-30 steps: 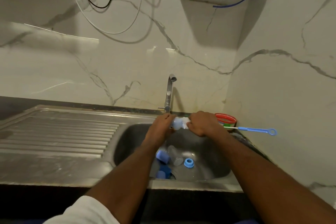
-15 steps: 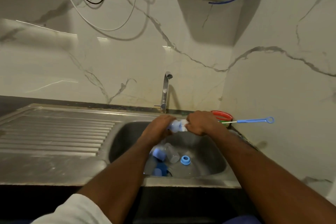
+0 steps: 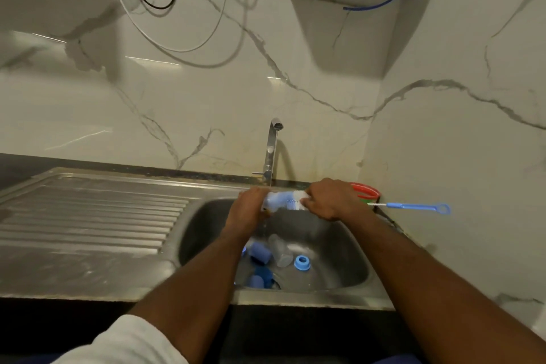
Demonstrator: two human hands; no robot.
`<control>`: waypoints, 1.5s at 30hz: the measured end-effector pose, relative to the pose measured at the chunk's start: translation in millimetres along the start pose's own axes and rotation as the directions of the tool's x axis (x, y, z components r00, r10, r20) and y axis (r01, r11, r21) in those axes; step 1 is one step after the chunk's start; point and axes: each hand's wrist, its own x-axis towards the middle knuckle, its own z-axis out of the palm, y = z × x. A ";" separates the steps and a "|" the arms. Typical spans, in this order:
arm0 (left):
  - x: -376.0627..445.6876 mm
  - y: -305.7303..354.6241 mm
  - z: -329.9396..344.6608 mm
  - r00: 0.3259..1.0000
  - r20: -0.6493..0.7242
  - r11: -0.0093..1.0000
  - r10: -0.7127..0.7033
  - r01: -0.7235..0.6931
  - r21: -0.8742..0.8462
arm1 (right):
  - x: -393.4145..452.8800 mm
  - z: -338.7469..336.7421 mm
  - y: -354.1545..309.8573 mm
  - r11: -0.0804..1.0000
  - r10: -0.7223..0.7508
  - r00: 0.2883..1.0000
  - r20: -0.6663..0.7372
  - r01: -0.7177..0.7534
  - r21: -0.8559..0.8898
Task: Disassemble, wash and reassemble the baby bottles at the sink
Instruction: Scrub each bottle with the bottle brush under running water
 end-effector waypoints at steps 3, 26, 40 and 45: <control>2.5 5.1 4.8 0.985 0.076 0.987 0.157 -0.155 -0.032 | -0.1 1.1 -4.3 0.998 0.008 1.000 0.012 -0.007 -0.059; 8.3 -17.5 6.2 0.997 -0.012 0.938 0.083 -0.074 0.339 | 9.1 13.5 -25.8 0.945 -0.242 0.970 0.013 0.238 -0.222; 8.2 -9.3 10.3 0.963 0.269 0.996 -0.029 0.003 0.094 | 16.3 15.5 -25.8 0.988 -0.083 0.994 0.068 0.091 -0.123; 6.5 -18.9 2.6 0.999 0.029 0.985 0.033 -0.037 0.171 | 0.6 8.7 -48.4 0.939 -0.317 0.936 0.151 0.332 -0.085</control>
